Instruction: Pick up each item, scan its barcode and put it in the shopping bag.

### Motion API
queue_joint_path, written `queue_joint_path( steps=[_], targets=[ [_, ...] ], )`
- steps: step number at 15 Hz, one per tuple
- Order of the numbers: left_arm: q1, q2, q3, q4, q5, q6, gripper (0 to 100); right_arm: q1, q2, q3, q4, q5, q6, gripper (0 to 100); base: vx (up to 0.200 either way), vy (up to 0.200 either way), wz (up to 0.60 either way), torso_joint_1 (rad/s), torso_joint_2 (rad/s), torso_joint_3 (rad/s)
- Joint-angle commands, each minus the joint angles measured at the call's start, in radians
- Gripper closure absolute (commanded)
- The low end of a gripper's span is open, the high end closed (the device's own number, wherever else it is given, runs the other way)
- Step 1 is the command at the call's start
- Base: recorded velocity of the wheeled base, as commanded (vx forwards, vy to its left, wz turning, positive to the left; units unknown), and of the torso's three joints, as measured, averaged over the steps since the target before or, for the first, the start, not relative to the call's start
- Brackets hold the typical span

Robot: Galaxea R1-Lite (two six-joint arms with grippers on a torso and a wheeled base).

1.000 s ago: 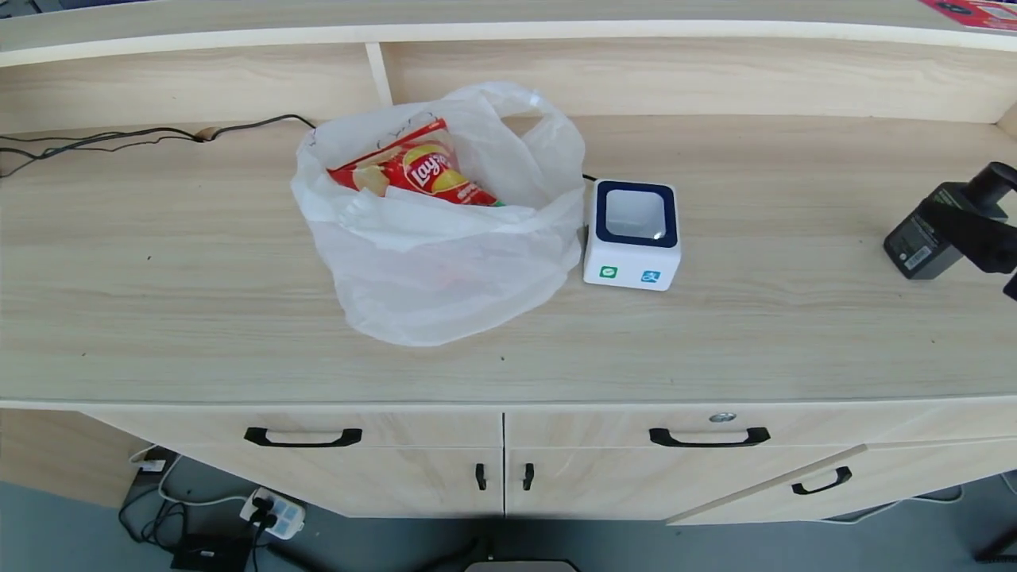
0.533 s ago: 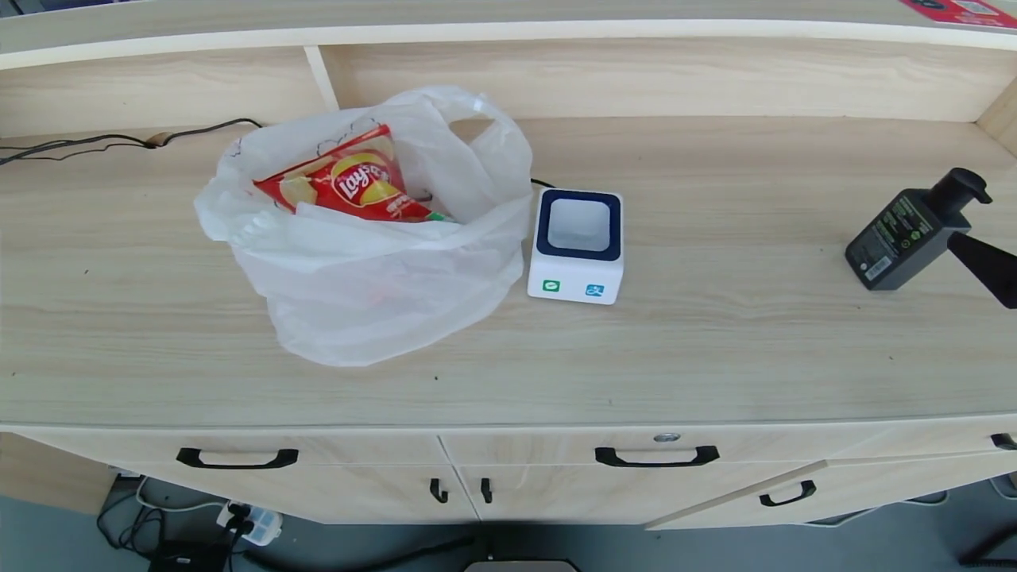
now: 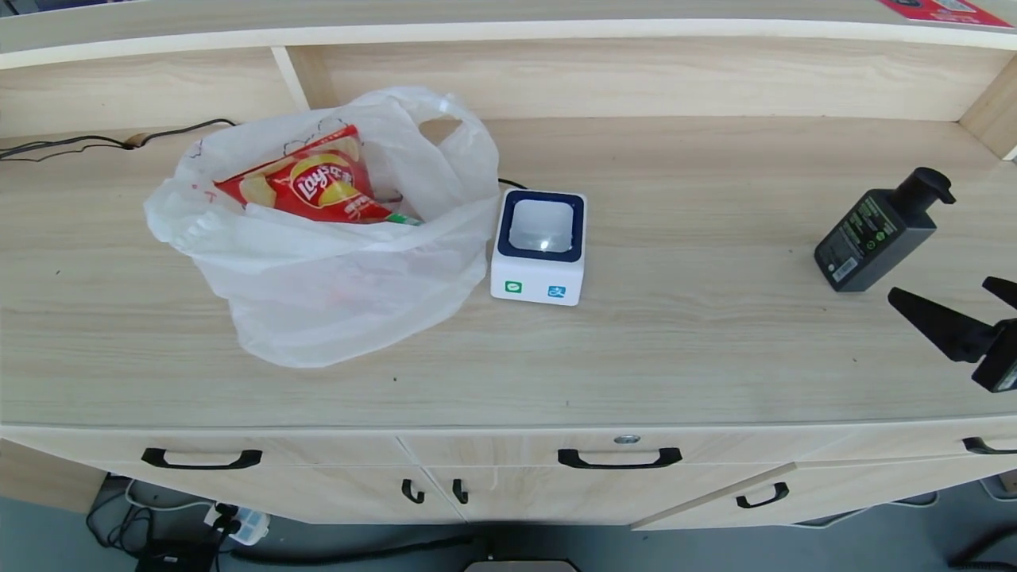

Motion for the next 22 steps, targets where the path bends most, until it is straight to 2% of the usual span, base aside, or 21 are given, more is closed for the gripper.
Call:
queue_joint_path(
  steps=[1, 2, 4, 6, 12, 18, 22],
  targets=[
    [0.0, 0.002, 0.0, 0.0, 0.0, 0.001, 0, 0.008, 0.1, -0.022, -0.068, 0.001, 0.005, 0, 0.0, 0.0, 0.0, 0.0, 0.0, 0.0],
    [0.0, 0.002, 0.0, 0.0, 0.0, 0.001, 0, 0.007, 0.198, -0.032, -0.197, 0.001, 0.005, 0, 0.0, 0.0, 0.0, 0.0, 0.0, 0.0],
    [0.0, 0.002, 0.0, 0.0, 0.0, 0.001, 0, -0.027, 0.331, -0.062, -0.351, -0.002, -0.003, 0, 0.0, 0.0, 0.0, 0.0, 0.0, 0.0],
    [0.0, 0.0, 0.0, 0.0, 0.0, -0.001, 0, -0.046, 0.379, -0.123, -0.357, -0.001, 0.003, 0, 0.0, 0.0, 0.0, 0.0, 0.0, 0.0],
    [0.0, 0.0, 0.0, 0.0, 0.0, -0.001, 0, -0.089, 0.454, -0.19, -0.36, 0.004, 0.014, 0, 0.0, 0.0, 0.0, 0.0, 0.0, 0.0],
    [0.0, 0.002, 0.0, 0.0, 0.0, -0.001, 0, -0.081, 0.528, -0.246, -0.374, 0.004, 0.026, 0, 0.0, 0.0, 0.0, 0.0, 0.0, 0.0],
    [0.0, 0.0, 0.0, 0.0, 0.0, -0.002, 0, -0.066, 0.594, -0.295, -0.453, 0.005, 0.028, 0, 0.0, 0.0, 0.0, 0.0, 0.0, 0.0]
  ],
)
